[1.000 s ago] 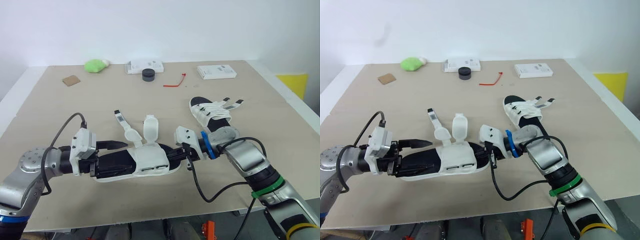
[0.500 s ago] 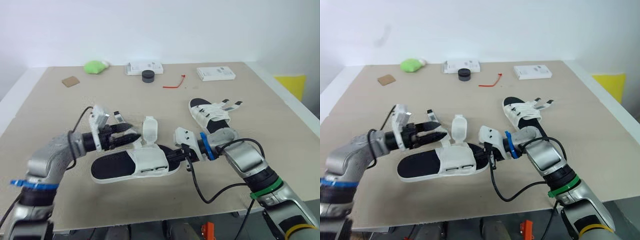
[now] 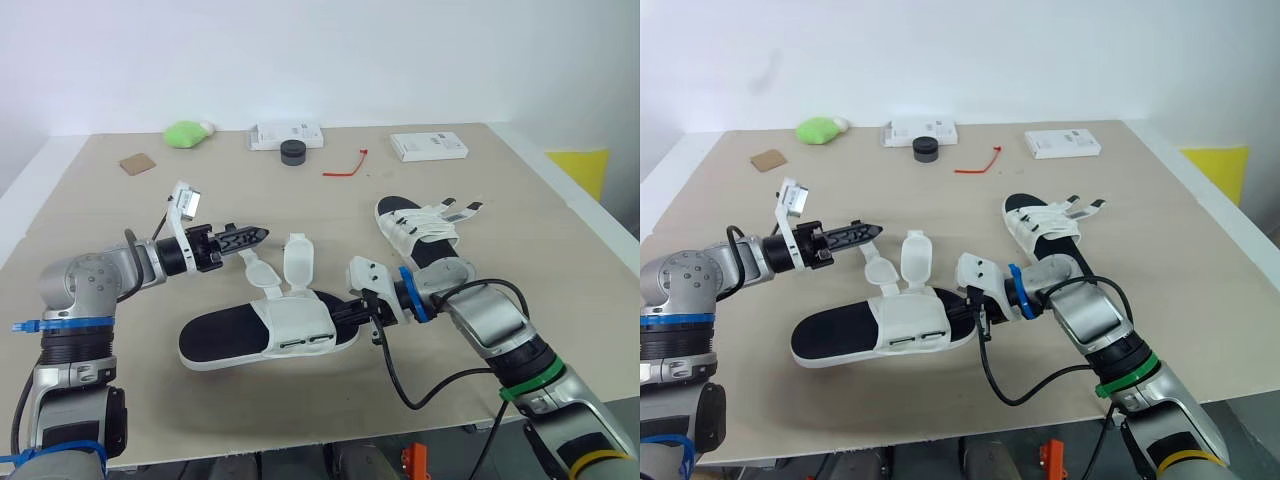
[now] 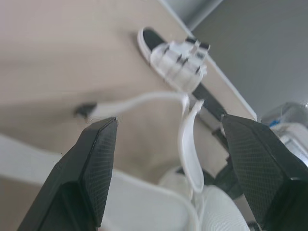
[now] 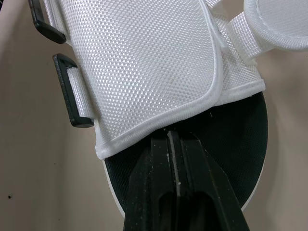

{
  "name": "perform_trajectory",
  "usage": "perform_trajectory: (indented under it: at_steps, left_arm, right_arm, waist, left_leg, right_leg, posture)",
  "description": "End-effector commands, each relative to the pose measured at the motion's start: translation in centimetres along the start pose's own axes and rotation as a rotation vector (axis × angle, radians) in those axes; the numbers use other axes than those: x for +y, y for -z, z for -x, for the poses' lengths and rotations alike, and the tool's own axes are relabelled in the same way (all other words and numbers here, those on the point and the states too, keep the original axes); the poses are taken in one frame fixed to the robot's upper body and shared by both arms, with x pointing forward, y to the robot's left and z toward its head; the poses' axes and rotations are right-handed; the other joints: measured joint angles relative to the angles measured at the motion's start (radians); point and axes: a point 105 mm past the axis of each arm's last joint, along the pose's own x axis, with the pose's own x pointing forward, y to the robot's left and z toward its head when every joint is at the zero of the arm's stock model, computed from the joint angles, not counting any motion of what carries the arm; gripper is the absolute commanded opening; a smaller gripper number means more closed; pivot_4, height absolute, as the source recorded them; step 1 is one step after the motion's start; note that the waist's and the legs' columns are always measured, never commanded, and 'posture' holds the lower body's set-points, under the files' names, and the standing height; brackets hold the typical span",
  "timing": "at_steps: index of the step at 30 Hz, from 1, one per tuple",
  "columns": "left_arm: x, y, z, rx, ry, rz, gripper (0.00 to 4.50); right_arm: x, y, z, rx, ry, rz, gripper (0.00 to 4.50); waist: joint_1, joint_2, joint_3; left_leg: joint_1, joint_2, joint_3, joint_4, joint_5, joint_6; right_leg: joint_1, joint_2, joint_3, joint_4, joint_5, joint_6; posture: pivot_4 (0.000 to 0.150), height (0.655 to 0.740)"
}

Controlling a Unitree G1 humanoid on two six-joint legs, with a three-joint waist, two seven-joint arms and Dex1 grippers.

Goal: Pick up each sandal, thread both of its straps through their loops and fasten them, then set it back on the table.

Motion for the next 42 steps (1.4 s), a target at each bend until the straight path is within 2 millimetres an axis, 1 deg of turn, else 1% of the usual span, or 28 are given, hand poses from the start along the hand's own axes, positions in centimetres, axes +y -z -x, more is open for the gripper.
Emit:
perform_trajectory:
  at_steps: [1, 4, 6, 8, 9, 13, 15, 17, 20, 24, 27, 32, 42]
  left_arm:
    - [0.4, -0.7, 2.1, -0.001, -0.046, 0.006, 3.56]
    - [1.7, -0.8, 4.3, -0.005, -0.115, 0.040, 3.56]
    - [2.0, -1.1, 5.1, -0.023, -0.136, 0.064, 3.56]
    - [1.9, -1.2, 5.4, -0.034, -0.134, 0.085, 3.56]
    - [1.7, -1.0, 5.5, -0.033, -0.128, 0.102, 3.56]
    - [2.1, 1.4, 5.4, 0.002, -0.137, 0.225, 3.56]
    - [2.5, 2.6, 4.9, 0.025, -0.158, 0.273, 3.56]
    - [2.9, 3.4, 4.3, 0.035, -0.175, 0.301, 3.56]
    - [3.7, 4.2, 3.7, 0.038, -0.212, 0.323, 3.56]
    - [4.3, 3.9, 2.9, 0.013, -0.218, 0.343, 3.56]
    - [5.1, 3.2, 2.1, -0.028, -0.233, 0.362, 3.56]
    - [5.9, 1.9, 1.0, -0.078, -0.228, 0.383, 3.56]
    - [7.4, 2.1, -1.7, -0.091, -0.252, 0.415, 3.56]
  right_arm:
    - [0.2, 3.2, -0.8, 0.108, 0.004, -0.094, 0.02]
    - [0.2, 3.2, -0.9, 0.106, -0.002, -0.095, 0.02]
    - [0.3, 3.2, -0.9, 0.107, -0.005, -0.095, 0.02]
    - [0.3, 3.3, -0.9, 0.108, -0.006, -0.095, 0.02]
    - [0.3, 3.2, -1.0, 0.106, -0.008, -0.095, 0.02]
    - [0.2, 3.2, -1.0, 0.105, -0.008, -0.094, 0.02]
    - [0.2, 3.2, -1.0, 0.105, -0.009, -0.093, 0.02]
    - [0.2, 3.1, -1.0, 0.105, -0.009, -0.093, 0.02]
    - [0.2, 3.1, -1.0, 0.105, -0.008, -0.092, 0.02]
    - [0.4, 3.1, -0.8, 0.105, -0.008, -0.096, 0.02]
    - [0.5, 3.3, -0.7, 0.108, -0.005, -0.099, 0.02]
    - [0.7, 3.3, -0.7, 0.109, -0.006, -0.104, 0.02]
    - [1.0, 3.1, -0.7, 0.097, 0.000, -0.115, 0.02]
  waist:
    - [-0.003, 0.000, 0.000]
    - [-0.005, 0.000, 0.000]
    - [-0.005, 0.000, 0.000]
    - [-0.005, -0.001, 0.000]
    - [-0.005, -0.001, 0.000]
    - [-0.005, -0.001, 0.000]
    - [-0.005, -0.002, 0.000]
    - [-0.005, -0.002, 0.000]
    - [-0.005, -0.002, 0.000]
    - [-0.005, -0.002, 0.000]
    - [-0.005, -0.002, 0.000]
    - [-0.005, -0.002, 0.000]
    - [-0.005, -0.002, 0.000]
  left_leg:
    - [0.000, 0.000, 0.000, 0.000, 0.000, 0.000]
    - [0.000, 0.000, 0.000, -0.001, 0.000, -0.001]
    - [0.000, 0.000, 0.000, -0.001, -0.001, -0.002]
    - [0.000, 0.000, 0.000, -0.001, -0.001, -0.002]
    - [0.000, 0.000, 0.000, 0.000, -0.001, -0.002]
    - [0.001, 0.000, 0.000, 0.000, -0.001, -0.003]
    - [0.001, 0.000, 0.000, 0.000, -0.002, -0.003]
    - [0.001, 0.000, 0.000, 0.000, -0.002, -0.003]
    - [0.001, 0.000, 0.000, 0.000, -0.001, -0.003]
    - [0.001, 0.000, 0.000, 0.000, -0.002, -0.003]
    - [0.002, 0.000, 0.000, 0.000, -0.002, -0.004]
    - [0.001, -0.001, -0.001, 0.000, -0.002, -0.005]
    - [0.001, -0.001, -0.001, -0.001, -0.004, -0.008]
  right_leg:
    - [0.000, 0.000, 0.000, 0.000, 0.000, 0.000]
    - [-0.001, 0.000, 0.000, 0.000, -0.001, -0.001]
    - [-0.001, 0.000, 0.000, 0.000, -0.002, -0.002]
    - [0.000, 0.000, 0.000, 0.000, -0.002, -0.001]
    - [0.000, 0.000, 0.000, 0.000, -0.002, -0.001]
    - [0.000, -0.001, 0.000, 0.000, -0.002, -0.001]
    - [0.000, -0.001, 0.000, 0.000, -0.002, -0.001]
    - [0.000, -0.001, -0.001, 0.000, -0.002, -0.001]
    - [0.000, -0.001, -0.001, 0.000, -0.002, -0.001]
    - [0.000, -0.001, -0.001, 0.000, -0.002, -0.001]
    - [0.001, -0.001, -0.001, 0.000, -0.002, -0.001]
    - [0.001, -0.001, -0.001, -0.001, -0.002, -0.001]
    - [0.001, -0.001, -0.001, -0.001, -0.002, 0.003]
  posture:
    - [0.150, 0.7400]
    - [0.150, 0.7400]
    - [0.150, 0.7400]
    - [0.150, 0.7400]
    - [0.150, 0.7400]
    - [0.150, 0.7400]
    - [0.150, 0.7400]
    - [0.150, 0.7400]
    - [0.150, 0.7400]
    - [0.150, 0.7400]
    - [0.150, 0.7400]
    - [0.150, 0.7400]
    - [0.150, 0.7400]
